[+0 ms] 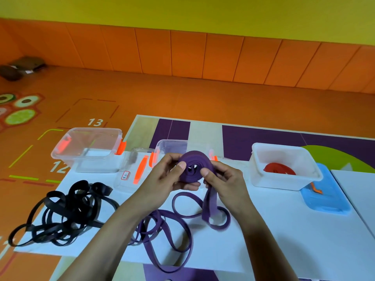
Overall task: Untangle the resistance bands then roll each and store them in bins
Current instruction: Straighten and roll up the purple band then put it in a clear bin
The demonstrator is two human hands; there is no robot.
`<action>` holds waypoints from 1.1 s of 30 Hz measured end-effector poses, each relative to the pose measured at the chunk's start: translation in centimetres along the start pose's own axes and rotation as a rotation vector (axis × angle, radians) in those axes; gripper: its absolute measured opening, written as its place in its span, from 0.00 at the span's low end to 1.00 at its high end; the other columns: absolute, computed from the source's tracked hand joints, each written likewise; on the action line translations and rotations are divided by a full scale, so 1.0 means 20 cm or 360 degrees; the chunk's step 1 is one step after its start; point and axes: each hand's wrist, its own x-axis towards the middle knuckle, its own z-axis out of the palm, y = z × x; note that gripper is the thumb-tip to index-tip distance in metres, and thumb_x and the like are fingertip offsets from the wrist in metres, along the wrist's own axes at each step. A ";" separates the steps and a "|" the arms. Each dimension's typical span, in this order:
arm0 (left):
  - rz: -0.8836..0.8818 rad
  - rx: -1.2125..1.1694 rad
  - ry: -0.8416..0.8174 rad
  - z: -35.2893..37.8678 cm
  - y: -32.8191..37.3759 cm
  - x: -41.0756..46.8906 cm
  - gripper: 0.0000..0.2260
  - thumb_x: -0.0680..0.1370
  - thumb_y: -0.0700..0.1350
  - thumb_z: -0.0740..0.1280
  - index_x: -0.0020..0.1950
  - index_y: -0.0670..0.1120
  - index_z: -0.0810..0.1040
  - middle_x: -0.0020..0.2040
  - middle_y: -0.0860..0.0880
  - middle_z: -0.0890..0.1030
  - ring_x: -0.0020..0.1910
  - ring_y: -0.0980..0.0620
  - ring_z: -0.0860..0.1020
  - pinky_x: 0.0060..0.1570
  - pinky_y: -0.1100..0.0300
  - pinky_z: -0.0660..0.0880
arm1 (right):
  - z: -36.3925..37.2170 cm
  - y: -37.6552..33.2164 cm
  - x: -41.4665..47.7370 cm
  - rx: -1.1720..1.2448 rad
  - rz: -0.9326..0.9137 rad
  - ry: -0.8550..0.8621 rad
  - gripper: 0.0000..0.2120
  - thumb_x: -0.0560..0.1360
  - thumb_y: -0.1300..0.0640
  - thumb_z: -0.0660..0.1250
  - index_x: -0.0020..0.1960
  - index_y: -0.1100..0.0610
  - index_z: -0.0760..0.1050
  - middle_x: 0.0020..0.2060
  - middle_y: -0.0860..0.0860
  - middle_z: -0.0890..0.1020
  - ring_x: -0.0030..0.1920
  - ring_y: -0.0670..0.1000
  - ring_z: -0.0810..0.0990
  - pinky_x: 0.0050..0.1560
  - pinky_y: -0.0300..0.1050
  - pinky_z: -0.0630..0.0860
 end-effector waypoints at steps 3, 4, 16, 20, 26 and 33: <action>-0.0051 -0.0148 0.0015 0.04 -0.03 0.00 0.08 0.86 0.38 0.55 0.63 0.39 0.70 0.57 0.43 0.83 0.52 0.36 0.85 0.50 0.44 0.83 | 0.03 0.02 -0.01 -0.0013 0.0023 0.0017 0.08 0.79 0.56 0.70 0.57 0.53 0.83 0.34 0.45 0.82 0.35 0.45 0.77 0.43 0.37 0.76; -0.0102 -0.0122 0.0030 0.04 -0.02 0.00 0.09 0.87 0.38 0.54 0.63 0.40 0.70 0.59 0.43 0.82 0.53 0.38 0.85 0.49 0.44 0.83 | 0.03 0.02 -0.01 -0.0092 0.0027 -0.0005 0.08 0.80 0.56 0.69 0.57 0.52 0.83 0.34 0.43 0.82 0.34 0.42 0.76 0.42 0.36 0.76; 0.0121 0.0960 -0.0179 -0.07 0.08 -0.05 0.08 0.81 0.48 0.70 0.59 0.51 0.78 0.52 0.56 0.80 0.36 0.49 0.81 0.35 0.52 0.83 | -0.02 -0.02 -0.04 -0.0493 0.0022 -0.0298 0.08 0.76 0.53 0.75 0.54 0.48 0.84 0.47 0.46 0.85 0.48 0.46 0.83 0.47 0.35 0.77; 0.0081 0.0640 -0.0116 -0.05 0.05 -0.06 0.10 0.82 0.47 0.67 0.61 0.47 0.75 0.54 0.54 0.79 0.38 0.44 0.84 0.43 0.46 0.84 | -0.04 -0.04 -0.04 -0.0198 -0.0002 -0.0140 0.09 0.75 0.58 0.76 0.54 0.53 0.85 0.44 0.46 0.86 0.42 0.44 0.83 0.45 0.35 0.76; 0.0008 0.0145 0.0005 0.00 0.02 -0.04 0.15 0.78 0.48 0.66 0.62 0.43 0.71 0.58 0.48 0.81 0.40 0.35 0.85 0.51 0.42 0.83 | -0.03 -0.02 -0.05 0.0038 0.0036 -0.0029 0.08 0.77 0.59 0.72 0.56 0.51 0.84 0.36 0.45 0.84 0.35 0.45 0.78 0.43 0.38 0.77; -0.0242 -0.0097 0.0035 0.05 -0.04 -0.05 0.06 0.85 0.39 0.60 0.62 0.41 0.69 0.58 0.37 0.79 0.48 0.34 0.85 0.49 0.43 0.83 | -0.04 -0.03 -0.04 -0.0173 0.0046 -0.0064 0.08 0.79 0.58 0.70 0.55 0.46 0.82 0.38 0.42 0.85 0.35 0.42 0.78 0.42 0.36 0.76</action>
